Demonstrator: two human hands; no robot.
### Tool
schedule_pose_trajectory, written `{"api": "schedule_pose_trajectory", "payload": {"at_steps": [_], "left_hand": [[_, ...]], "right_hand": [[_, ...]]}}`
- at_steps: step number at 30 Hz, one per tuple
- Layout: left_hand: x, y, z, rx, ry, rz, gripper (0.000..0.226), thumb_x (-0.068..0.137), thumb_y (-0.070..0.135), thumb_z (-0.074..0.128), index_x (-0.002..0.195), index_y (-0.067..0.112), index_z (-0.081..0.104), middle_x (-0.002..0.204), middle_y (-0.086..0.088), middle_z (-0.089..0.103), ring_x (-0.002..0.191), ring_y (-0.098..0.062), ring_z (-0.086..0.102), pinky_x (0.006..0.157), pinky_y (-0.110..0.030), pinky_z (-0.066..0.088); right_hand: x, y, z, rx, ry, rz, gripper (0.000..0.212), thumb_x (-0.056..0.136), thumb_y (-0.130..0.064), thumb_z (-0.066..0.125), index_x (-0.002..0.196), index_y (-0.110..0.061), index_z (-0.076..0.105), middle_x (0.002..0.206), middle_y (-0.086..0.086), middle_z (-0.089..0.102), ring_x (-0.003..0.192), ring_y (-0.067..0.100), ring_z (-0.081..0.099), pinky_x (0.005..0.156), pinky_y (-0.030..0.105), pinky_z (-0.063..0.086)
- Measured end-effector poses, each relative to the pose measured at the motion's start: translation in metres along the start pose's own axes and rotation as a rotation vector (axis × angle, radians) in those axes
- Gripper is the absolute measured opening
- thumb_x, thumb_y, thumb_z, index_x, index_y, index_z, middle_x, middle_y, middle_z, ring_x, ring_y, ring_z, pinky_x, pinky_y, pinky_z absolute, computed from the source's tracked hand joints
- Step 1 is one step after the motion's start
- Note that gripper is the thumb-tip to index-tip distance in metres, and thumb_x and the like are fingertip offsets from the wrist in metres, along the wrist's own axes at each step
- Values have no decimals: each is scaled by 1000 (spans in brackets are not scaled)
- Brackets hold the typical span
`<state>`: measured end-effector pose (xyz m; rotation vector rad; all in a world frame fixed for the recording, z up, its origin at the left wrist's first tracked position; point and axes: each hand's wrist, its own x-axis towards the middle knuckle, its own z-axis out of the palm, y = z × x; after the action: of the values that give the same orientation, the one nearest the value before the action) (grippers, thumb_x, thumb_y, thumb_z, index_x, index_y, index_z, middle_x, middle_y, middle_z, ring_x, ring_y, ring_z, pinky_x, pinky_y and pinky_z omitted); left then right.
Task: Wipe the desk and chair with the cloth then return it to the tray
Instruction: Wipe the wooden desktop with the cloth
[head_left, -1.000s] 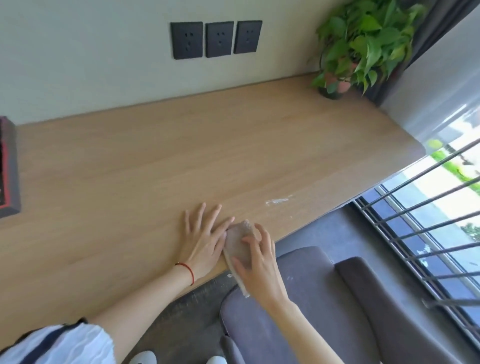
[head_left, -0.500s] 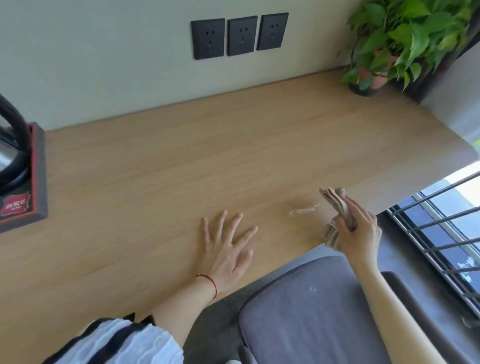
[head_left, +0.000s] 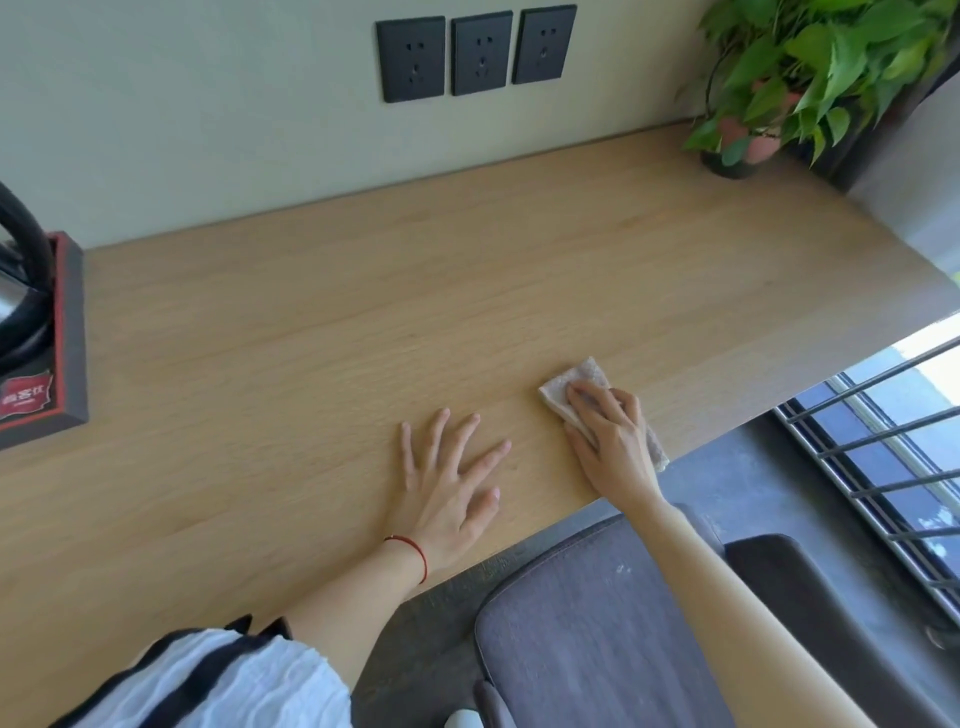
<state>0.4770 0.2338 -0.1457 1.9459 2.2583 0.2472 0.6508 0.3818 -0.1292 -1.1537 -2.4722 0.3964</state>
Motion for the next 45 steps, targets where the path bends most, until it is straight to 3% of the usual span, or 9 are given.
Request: {"api": "schedule_pose_trajectory", "payload": {"at_steps": [7, 14, 20, 24, 28, 32, 37, 40, 45], "left_hand": [[-2, 2, -3, -2, -11, -1, 50, 89, 50, 23, 135, 40, 37, 156, -2, 17, 144, -30, -2, 110, -65, -6], [-1, 1, -2, 1, -15, -3, 50, 90, 48, 21, 140, 43, 24, 156, -2, 18, 144, -31, 0, 110, -66, -6], [0, 2, -1, -36, 46, -45, 43, 86, 38, 30, 117, 15, 51, 146, -8, 39, 142, -28, 17, 111, -66, 9], [-1, 0, 4, -112, 123, -22, 26, 86, 32, 36, 100, 18, 53, 143, -10, 43, 140, -30, 24, 111, -65, 11], [1, -1, 5, -62, 95, -31, 39, 87, 36, 35, 119, 21, 51, 143, -8, 41, 140, -29, 23, 110, -65, 13], [1, 1, 2, -55, 76, -34, 39, 88, 36, 35, 121, 20, 51, 145, -8, 38, 142, -29, 19, 111, -65, 9], [-1, 3, -1, -58, 71, -43, 29, 85, 30, 49, 109, 16, 56, 138, -9, 46, 140, -29, 22, 112, -64, 9], [-2, 3, 0, -50, 94, -25, 31, 85, 33, 44, 108, 16, 56, 139, -9, 47, 139, -30, 25, 111, -64, 11], [0, 1, -1, -64, 89, -24, 42, 87, 39, 34, 120, 22, 52, 143, -6, 43, 141, -28, 21, 111, -61, 8]], "right_hand": [[-21, 10, -4, 69, -194, -307, 55, 75, -1, 68, 127, -18, 58, 134, 2, 55, 109, 24, 42, 95, 35, 40], [29, 23, 3, 14, 131, 415, 55, 79, 10, 52, 126, -18, 58, 138, 3, 50, 117, 36, 35, 97, 55, 38], [-39, -65, 31, 110, -94, -86, 46, 83, -10, 48, 124, -29, 59, 136, 0, 55, 111, 28, 42, 91, 41, 43], [-49, -18, 5, 94, -118, -191, 48, 77, -4, 49, 120, -20, 63, 130, 2, 59, 105, 24, 46, 88, 35, 44], [0, 46, -14, 25, 20, 201, 59, 71, 16, 54, 121, -14, 63, 130, 15, 58, 104, 40, 46, 89, 34, 32], [28, 29, -2, 24, 111, 422, 53, 81, 11, 51, 128, -13, 57, 141, 9, 46, 115, 39, 35, 96, 52, 39], [-22, -54, 25, 80, -111, -11, 57, 77, 6, 61, 127, -20, 58, 140, 10, 50, 109, 40, 45, 90, 50, 45], [-42, -30, 10, 93, -124, -163, 51, 76, 1, 62, 124, -16, 60, 133, 10, 56, 105, 38, 52, 85, 46, 48], [9, 45, -15, 52, 54, 358, 55, 79, 11, 57, 127, -16, 57, 140, 13, 48, 110, 40, 38, 96, 47, 35]]}}
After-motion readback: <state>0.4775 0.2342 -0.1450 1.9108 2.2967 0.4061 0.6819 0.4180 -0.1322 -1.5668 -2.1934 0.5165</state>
